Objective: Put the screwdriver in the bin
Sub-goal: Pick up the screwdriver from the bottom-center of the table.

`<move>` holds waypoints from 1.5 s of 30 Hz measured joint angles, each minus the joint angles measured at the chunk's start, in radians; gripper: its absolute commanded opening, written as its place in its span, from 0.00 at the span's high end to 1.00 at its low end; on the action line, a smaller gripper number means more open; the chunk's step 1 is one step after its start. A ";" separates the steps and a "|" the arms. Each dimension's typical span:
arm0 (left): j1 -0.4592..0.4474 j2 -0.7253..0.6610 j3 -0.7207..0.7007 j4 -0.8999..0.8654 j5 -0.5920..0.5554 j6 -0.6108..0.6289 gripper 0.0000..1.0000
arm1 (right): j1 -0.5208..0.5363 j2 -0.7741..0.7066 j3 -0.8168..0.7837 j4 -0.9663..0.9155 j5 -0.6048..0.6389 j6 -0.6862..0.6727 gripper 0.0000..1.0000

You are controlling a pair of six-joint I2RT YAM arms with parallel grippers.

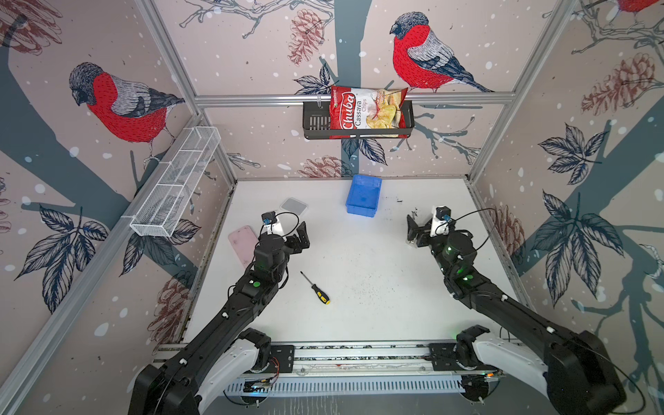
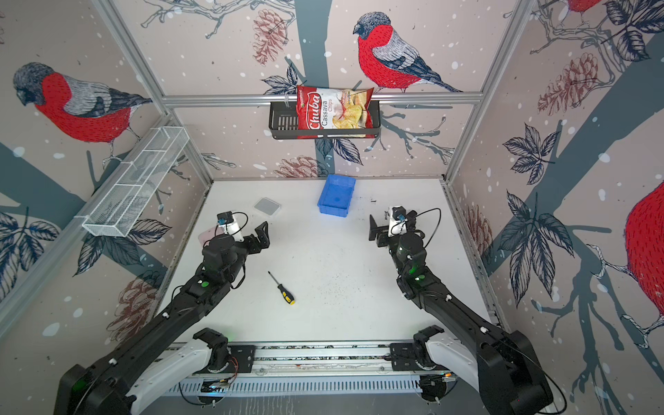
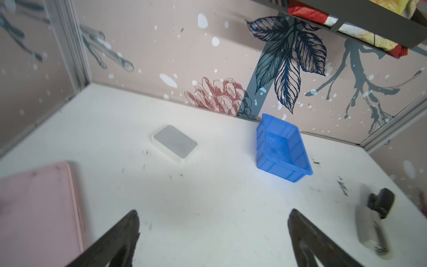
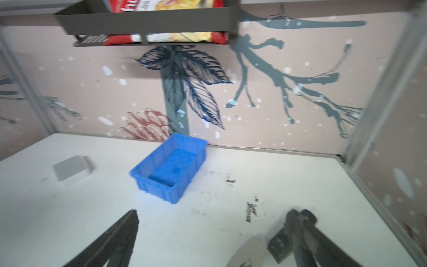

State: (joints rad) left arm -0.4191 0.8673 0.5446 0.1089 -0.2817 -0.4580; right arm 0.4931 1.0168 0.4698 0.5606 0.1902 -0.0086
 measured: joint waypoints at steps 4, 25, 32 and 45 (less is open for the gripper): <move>-0.015 -0.021 0.014 -0.163 0.053 -0.207 0.02 | 0.117 -0.009 0.041 -0.096 -0.025 0.000 0.00; -0.031 0.156 0.051 -0.534 0.259 -0.696 0.06 | 0.495 0.034 0.200 -0.457 -0.121 -0.120 0.00; -0.036 0.368 0.157 -0.621 0.322 -0.711 0.21 | 0.522 0.001 0.167 -0.471 -0.084 -0.095 0.00; -0.100 0.634 0.333 -0.805 0.304 -0.676 0.42 | 0.527 -0.005 0.161 -0.477 -0.039 -0.066 0.00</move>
State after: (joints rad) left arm -0.5186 1.5017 0.8780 -0.6964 0.0219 -1.1339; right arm 1.0203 1.0122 0.6312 0.0834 0.1516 -0.0746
